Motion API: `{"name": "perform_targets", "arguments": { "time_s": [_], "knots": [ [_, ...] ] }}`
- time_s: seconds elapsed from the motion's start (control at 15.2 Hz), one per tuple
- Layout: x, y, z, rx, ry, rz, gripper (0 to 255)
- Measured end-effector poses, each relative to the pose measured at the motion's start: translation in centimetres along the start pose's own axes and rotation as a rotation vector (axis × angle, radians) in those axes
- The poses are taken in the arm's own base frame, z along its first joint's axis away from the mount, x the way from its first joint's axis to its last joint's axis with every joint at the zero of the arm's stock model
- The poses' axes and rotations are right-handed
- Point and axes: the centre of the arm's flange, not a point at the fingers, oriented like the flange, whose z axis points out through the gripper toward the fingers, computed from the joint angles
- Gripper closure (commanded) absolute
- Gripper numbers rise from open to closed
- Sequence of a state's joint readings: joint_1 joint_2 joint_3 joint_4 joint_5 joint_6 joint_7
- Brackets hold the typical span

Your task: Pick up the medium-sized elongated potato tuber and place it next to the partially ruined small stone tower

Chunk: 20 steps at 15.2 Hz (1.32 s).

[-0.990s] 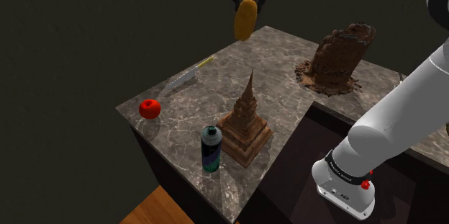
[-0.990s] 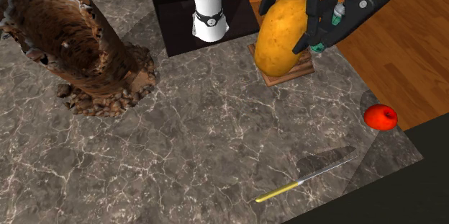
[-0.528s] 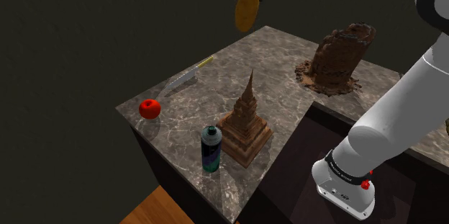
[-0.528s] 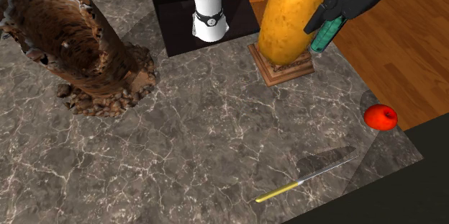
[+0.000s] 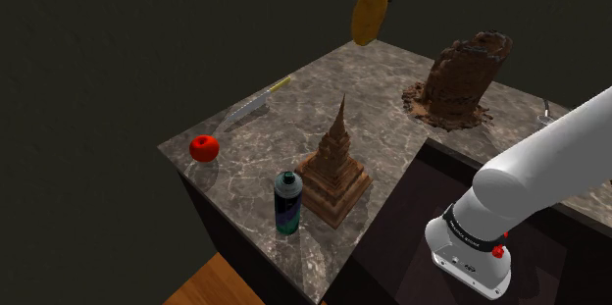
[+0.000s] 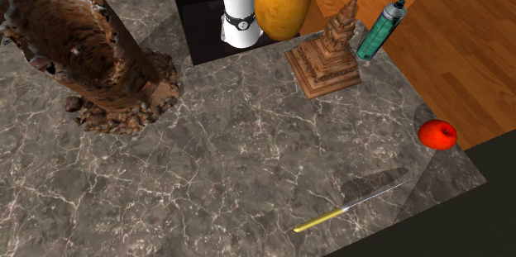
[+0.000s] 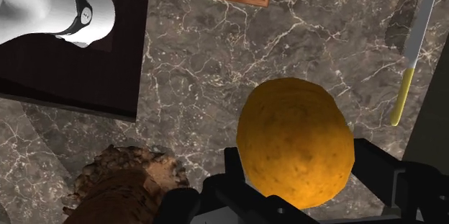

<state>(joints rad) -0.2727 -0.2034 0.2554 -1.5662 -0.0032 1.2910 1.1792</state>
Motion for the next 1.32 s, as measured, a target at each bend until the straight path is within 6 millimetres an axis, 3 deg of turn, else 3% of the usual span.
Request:
{"name": "perform_targets", "arguments": {
  "time_s": [1.32],
  "knots": [
    [5.8,25.9,2.7,0.001,-0.001,0.0,255]
  ]
}}
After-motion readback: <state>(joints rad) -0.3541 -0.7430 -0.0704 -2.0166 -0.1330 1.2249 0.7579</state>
